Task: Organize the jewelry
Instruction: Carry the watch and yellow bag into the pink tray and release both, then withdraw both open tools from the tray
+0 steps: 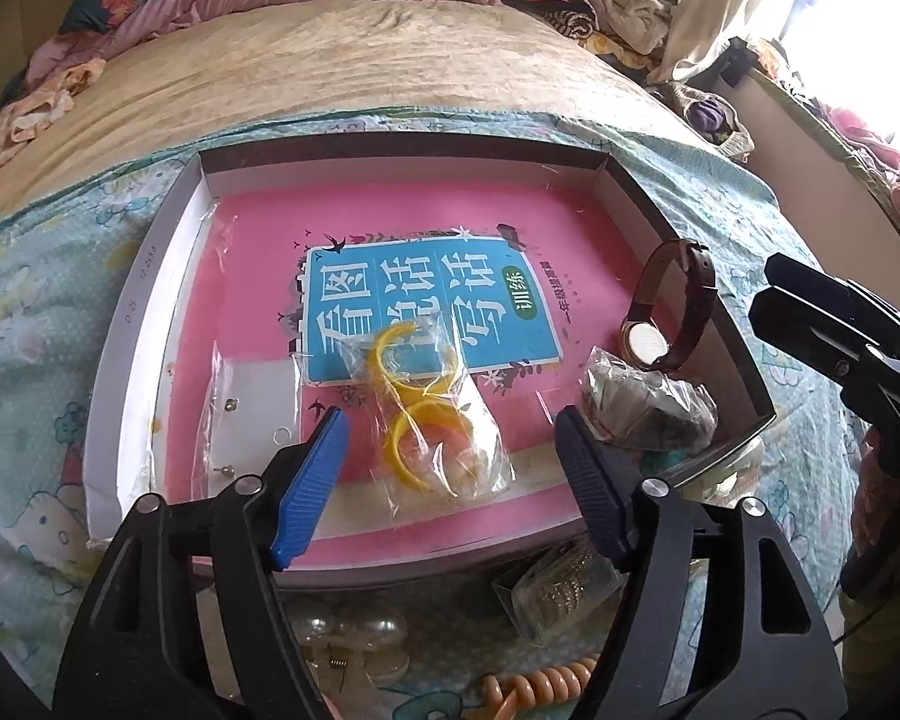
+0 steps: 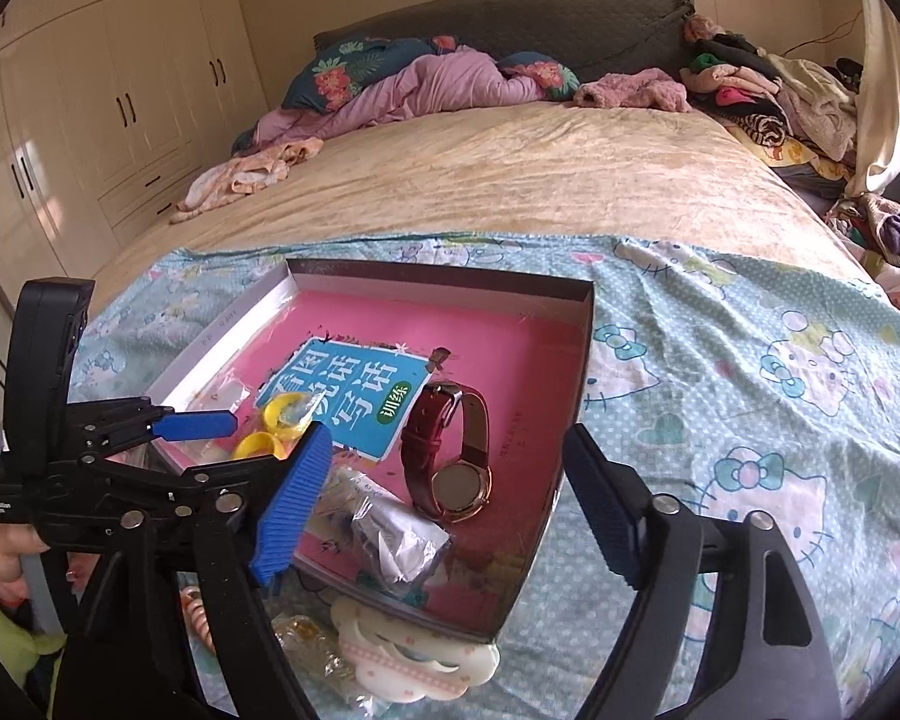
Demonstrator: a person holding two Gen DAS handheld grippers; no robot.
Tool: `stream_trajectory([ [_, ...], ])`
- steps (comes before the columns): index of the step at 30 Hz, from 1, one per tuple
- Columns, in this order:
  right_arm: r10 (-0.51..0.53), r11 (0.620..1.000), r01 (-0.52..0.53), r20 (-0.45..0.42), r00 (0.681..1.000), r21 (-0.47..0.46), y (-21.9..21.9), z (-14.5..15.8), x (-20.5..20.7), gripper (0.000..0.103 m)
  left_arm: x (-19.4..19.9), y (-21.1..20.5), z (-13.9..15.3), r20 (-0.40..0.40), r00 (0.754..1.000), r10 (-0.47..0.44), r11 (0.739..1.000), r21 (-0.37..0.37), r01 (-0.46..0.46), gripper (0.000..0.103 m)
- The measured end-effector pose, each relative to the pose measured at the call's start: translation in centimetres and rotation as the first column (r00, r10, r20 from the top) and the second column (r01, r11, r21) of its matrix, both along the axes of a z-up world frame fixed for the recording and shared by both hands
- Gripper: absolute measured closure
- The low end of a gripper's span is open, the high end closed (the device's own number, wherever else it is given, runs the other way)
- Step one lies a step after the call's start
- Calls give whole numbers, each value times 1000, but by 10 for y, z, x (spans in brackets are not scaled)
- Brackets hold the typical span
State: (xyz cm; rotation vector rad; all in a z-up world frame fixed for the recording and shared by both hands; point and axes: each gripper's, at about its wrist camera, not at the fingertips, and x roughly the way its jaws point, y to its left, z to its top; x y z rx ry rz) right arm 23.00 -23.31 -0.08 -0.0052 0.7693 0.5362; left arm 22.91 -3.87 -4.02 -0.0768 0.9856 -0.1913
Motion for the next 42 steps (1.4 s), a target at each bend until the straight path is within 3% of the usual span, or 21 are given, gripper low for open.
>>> stream_trajectory([
  [12,-9,1000,7,71,997,27,-10,34,-30,12,-29,11,36,93,995,45,999,6,-46,10],
  [25,17,999,-21,144,989,24,-1,62,-66,10,-68,36,72,208,970,126,992,3,-129,10],
  [42,99,995,-101,161,982,6,30,71,-102,10,-113,62,72,247,952,182,980,36,-197,10],
])
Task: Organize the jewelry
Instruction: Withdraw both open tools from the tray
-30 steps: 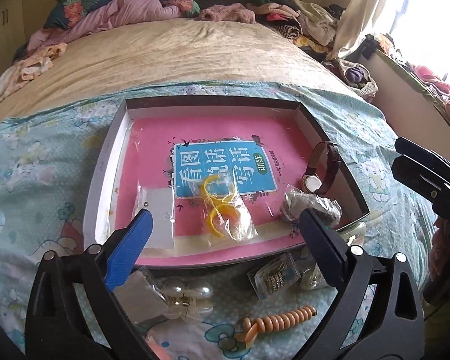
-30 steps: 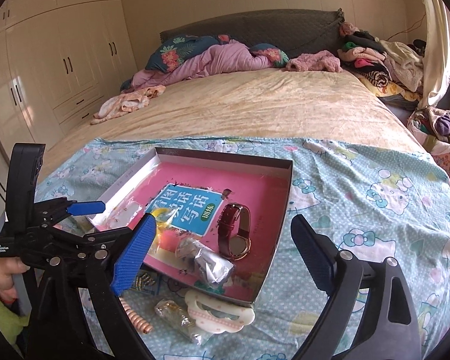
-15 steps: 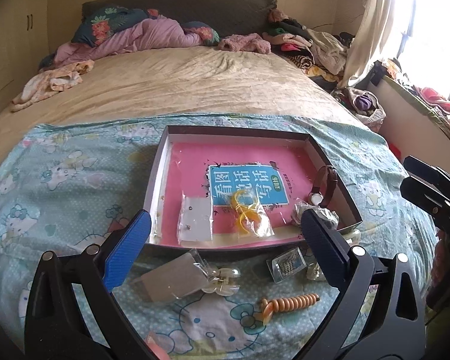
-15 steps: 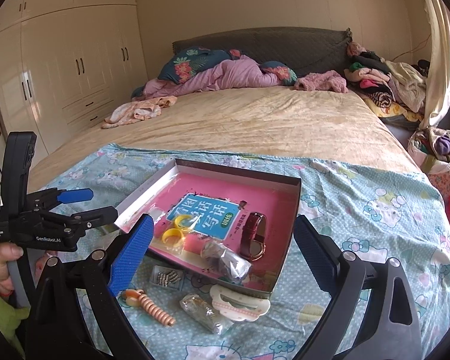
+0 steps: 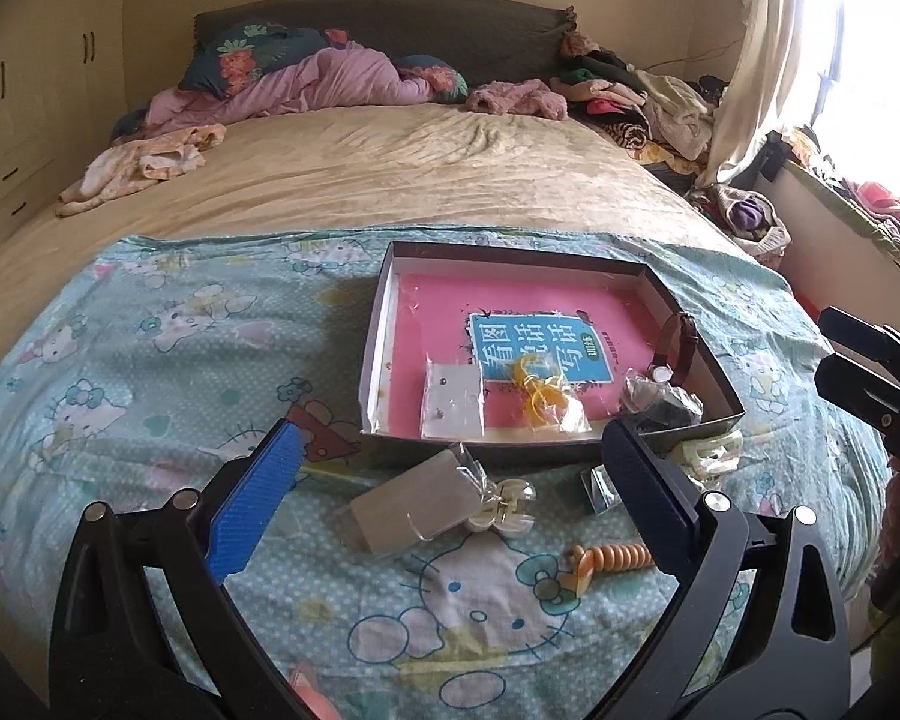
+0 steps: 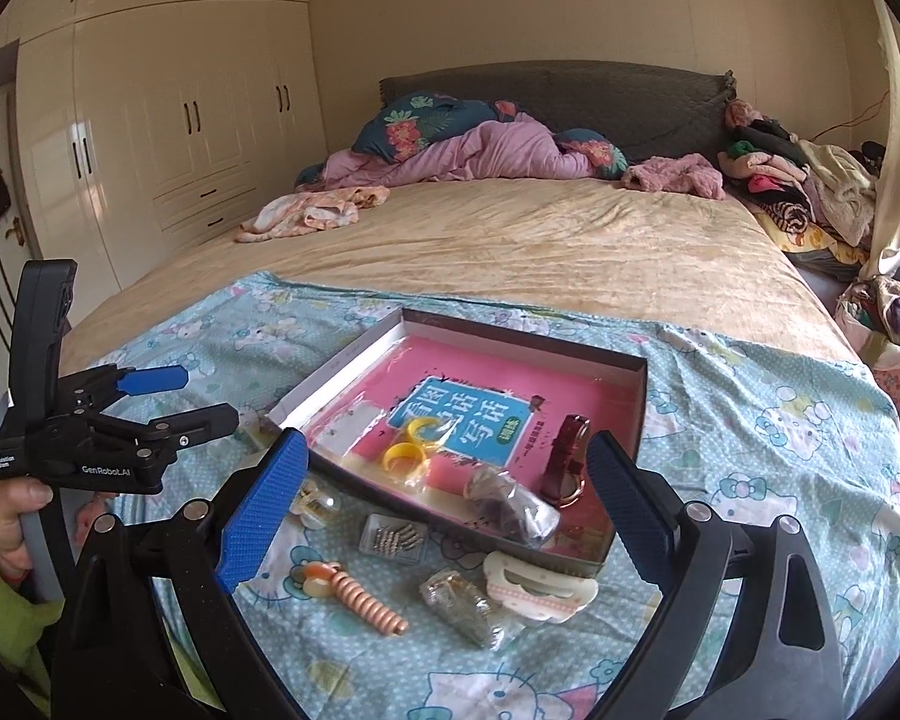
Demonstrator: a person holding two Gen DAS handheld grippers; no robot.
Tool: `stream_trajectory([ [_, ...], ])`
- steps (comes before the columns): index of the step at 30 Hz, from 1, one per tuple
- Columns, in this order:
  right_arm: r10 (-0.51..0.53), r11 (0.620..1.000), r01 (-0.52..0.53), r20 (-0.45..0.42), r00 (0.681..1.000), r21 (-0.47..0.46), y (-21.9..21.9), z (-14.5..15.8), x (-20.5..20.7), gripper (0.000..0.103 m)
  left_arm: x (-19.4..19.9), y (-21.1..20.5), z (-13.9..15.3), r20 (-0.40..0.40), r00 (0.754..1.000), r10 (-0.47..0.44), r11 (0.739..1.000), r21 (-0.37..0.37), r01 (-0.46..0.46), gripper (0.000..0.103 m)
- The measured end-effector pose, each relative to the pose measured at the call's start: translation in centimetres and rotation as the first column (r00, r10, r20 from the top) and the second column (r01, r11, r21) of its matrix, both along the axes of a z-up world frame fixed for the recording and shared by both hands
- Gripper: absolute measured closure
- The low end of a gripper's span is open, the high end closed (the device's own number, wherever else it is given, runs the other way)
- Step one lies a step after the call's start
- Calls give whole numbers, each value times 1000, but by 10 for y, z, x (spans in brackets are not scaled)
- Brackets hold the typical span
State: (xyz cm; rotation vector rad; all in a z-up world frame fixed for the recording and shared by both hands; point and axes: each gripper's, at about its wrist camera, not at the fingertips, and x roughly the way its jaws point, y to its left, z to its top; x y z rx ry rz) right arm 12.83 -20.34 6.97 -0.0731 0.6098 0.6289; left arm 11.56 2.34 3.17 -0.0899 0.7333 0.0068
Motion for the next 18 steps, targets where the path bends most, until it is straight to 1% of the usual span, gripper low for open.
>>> stream_trajectory([
  [10,39,999,-40,-35,999,-26,16,-16,-17,10,-17,9,-7,-7,1000,19,1000,16,-19,10],
  [18,46,998,-51,-97,994,-42,17,-39,-25,10,-26,13,-18,-32,999,28,999,25,-28,10],
])
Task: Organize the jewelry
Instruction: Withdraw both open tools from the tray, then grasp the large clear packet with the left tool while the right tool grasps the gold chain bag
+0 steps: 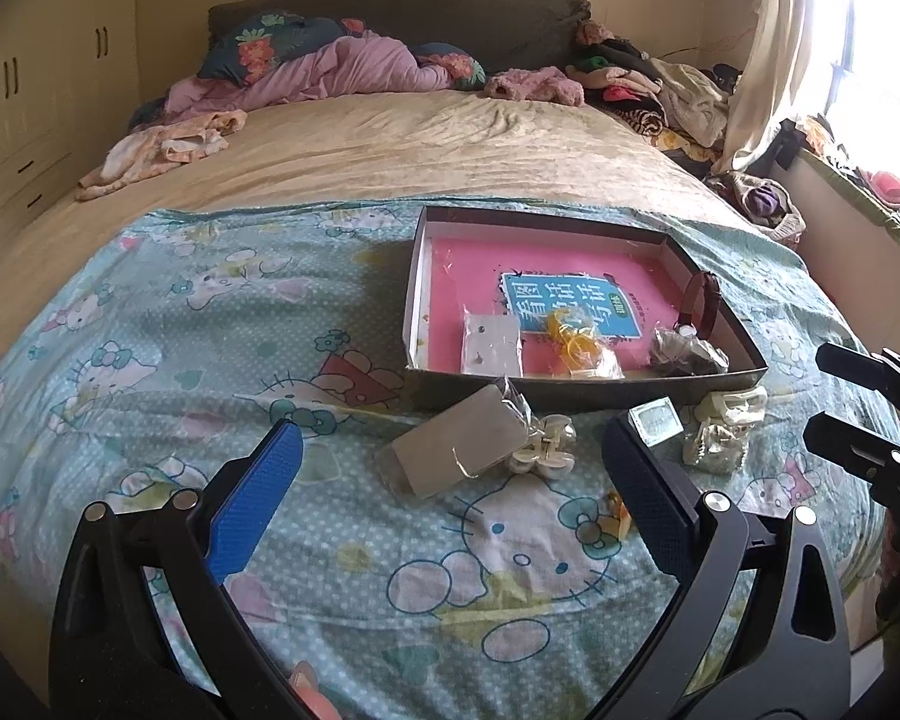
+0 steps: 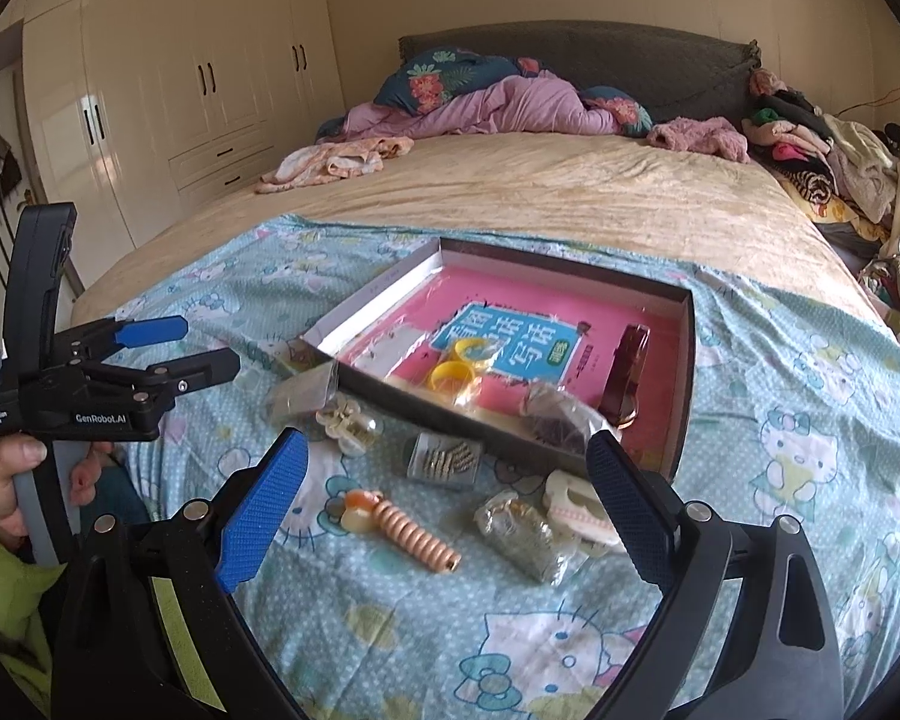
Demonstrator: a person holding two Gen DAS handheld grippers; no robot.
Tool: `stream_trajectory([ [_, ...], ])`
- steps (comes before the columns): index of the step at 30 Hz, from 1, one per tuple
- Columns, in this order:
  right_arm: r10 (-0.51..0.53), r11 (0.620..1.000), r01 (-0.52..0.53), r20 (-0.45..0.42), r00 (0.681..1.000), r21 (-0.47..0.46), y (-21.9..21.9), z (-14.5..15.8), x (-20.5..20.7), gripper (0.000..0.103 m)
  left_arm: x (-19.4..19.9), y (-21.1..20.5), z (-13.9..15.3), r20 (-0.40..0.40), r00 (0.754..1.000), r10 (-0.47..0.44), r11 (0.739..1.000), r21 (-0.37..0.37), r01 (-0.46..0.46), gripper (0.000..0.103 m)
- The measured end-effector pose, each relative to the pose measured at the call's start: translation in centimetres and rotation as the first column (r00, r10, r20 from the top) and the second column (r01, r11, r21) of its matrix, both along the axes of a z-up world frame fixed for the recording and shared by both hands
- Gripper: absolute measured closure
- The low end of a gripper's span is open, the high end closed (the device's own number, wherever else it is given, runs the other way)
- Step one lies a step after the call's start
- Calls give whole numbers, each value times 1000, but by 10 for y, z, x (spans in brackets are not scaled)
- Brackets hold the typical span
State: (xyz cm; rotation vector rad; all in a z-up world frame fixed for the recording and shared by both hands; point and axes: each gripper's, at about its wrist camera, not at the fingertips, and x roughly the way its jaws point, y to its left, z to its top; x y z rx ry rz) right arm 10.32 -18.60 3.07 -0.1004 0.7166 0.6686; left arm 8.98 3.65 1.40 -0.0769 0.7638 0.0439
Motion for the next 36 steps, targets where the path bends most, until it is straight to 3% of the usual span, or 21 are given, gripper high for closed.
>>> stream_trajectory([
  [21,-61,998,58,-137,989,-24,-23,-49,-6,10,-3,-6,-47,-123,992,-5,1000,14,7,10],
  [36,-99,995,104,-230,968,10,-28,-72,8,10,27,17,-69,-178,983,37,998,50,-29,10],
])
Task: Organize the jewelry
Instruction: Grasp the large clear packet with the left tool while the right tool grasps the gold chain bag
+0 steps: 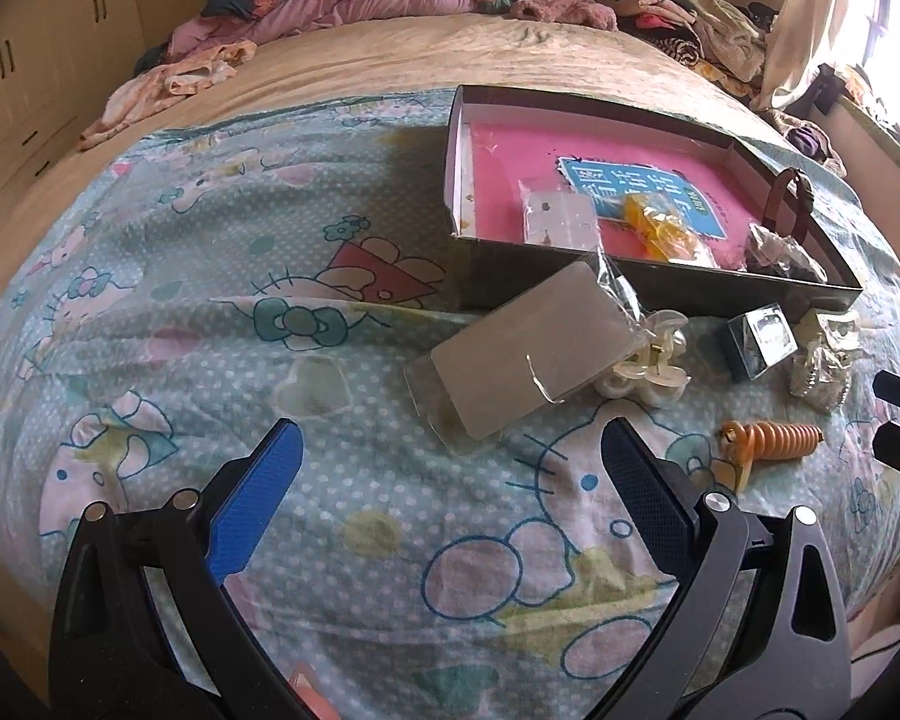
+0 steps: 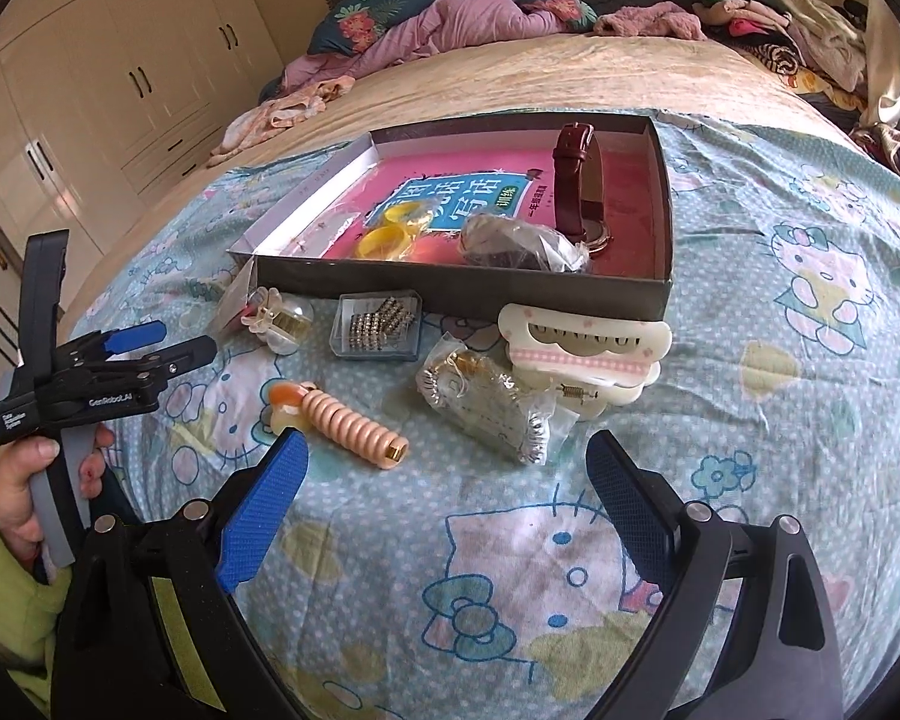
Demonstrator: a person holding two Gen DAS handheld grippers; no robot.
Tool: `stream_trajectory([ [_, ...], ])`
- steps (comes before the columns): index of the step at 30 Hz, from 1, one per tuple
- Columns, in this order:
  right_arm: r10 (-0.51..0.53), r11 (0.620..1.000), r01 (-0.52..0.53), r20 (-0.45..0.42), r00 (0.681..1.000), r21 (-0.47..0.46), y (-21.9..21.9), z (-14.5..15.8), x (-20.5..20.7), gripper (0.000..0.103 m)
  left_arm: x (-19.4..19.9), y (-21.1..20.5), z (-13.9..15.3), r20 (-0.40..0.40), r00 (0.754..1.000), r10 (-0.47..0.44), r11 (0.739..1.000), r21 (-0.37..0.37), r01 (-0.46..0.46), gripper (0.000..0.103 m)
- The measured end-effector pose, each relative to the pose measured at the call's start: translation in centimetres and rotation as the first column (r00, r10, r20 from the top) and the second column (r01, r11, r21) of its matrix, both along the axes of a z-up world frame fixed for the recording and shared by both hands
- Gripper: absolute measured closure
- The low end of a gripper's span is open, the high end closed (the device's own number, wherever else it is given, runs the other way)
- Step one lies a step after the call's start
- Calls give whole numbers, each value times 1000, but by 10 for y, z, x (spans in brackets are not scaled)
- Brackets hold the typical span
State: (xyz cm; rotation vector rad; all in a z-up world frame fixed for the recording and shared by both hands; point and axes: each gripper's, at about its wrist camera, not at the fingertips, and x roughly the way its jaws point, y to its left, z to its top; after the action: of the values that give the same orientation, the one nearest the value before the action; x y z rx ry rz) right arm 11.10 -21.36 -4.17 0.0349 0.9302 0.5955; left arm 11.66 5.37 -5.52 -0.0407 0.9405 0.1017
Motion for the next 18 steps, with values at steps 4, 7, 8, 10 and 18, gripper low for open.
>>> stream_trajectory([
  [4,4,1000,-4,-6,1000,0,2,-2,3,10,10,-1,-7,-31,999,-25,999,28,26,10],
  [7,-1,1000,1,-13,1000,-1,4,-3,5,10,16,-5,-10,-42,998,-51,997,48,53,12],
  [8,-3,1000,3,-18,1000,2,4,-4,7,10,17,-6,-11,-43,997,-59,997,53,61,14],
  [10,-11,1000,11,-27,1000,8,5,-5,9,10,20,-9,-12,-47,996,-75,995,59,77,18],
  [18,-81,996,86,-120,989,37,7,-19,26,10,31,-12,-11,-36,994,-105,992,67,107,30],
])
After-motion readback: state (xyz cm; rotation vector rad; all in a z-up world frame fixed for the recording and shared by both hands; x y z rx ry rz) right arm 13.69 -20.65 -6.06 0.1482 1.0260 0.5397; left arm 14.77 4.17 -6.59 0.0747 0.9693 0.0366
